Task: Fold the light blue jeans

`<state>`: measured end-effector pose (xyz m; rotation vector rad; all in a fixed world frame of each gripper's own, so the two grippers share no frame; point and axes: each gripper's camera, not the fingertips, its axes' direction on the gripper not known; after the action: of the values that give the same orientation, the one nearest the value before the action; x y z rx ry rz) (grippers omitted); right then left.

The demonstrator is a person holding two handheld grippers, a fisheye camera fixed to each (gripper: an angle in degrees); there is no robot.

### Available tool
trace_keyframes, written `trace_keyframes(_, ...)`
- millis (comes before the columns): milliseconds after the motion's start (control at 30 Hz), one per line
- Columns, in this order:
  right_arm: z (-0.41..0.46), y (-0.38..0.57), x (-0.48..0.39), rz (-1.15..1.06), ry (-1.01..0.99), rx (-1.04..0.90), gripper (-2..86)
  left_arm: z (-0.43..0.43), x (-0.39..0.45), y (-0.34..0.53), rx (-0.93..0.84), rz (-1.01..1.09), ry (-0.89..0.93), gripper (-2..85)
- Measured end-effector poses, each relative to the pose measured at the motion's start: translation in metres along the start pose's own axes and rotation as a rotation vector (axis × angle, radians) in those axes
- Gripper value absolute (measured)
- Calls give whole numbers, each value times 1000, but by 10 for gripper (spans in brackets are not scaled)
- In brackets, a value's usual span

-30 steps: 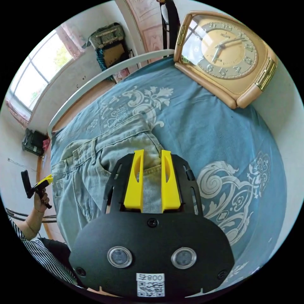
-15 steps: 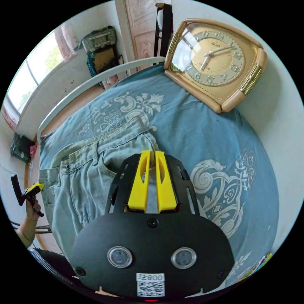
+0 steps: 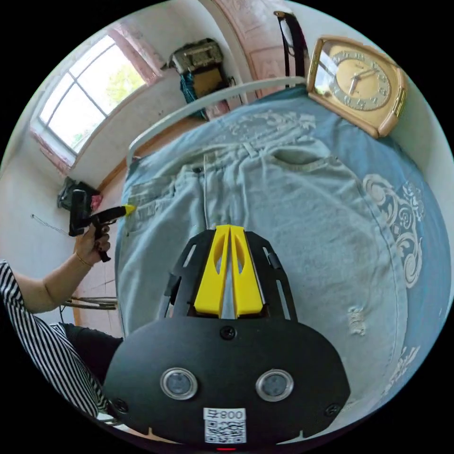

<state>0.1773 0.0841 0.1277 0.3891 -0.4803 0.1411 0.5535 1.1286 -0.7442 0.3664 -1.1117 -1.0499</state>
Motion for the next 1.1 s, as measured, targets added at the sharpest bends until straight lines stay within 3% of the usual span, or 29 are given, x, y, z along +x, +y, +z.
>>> trace_keyframes(167,-78,68,12,79,-111,188,5,-3,2,3,-20,-2,68,73)
trace_keyframes(267,-127,158,18,171,-110,247,5,-1,-1,14,-62,-43,103,77)
trace_keyframes(467,-199,412,19,673,-76,117,13,15,4,9,-123,-78,195,62)
trace_keyframes(733,-295,710,-44,1417,-19,256,73,30,24,-13,-226,-85,161,23)
trace_keyframes(900,-321,824,-55,1700,-39,503,86,37,55,-24,-250,-59,73,19)
trace_keyframes(1000,-334,860,-51,1733,-113,691,82,41,73,-31,-261,-67,46,17)
trace_keyframes(1100,-343,880,-40,1758,-121,661,64,43,94,-36,-262,-62,18,16)
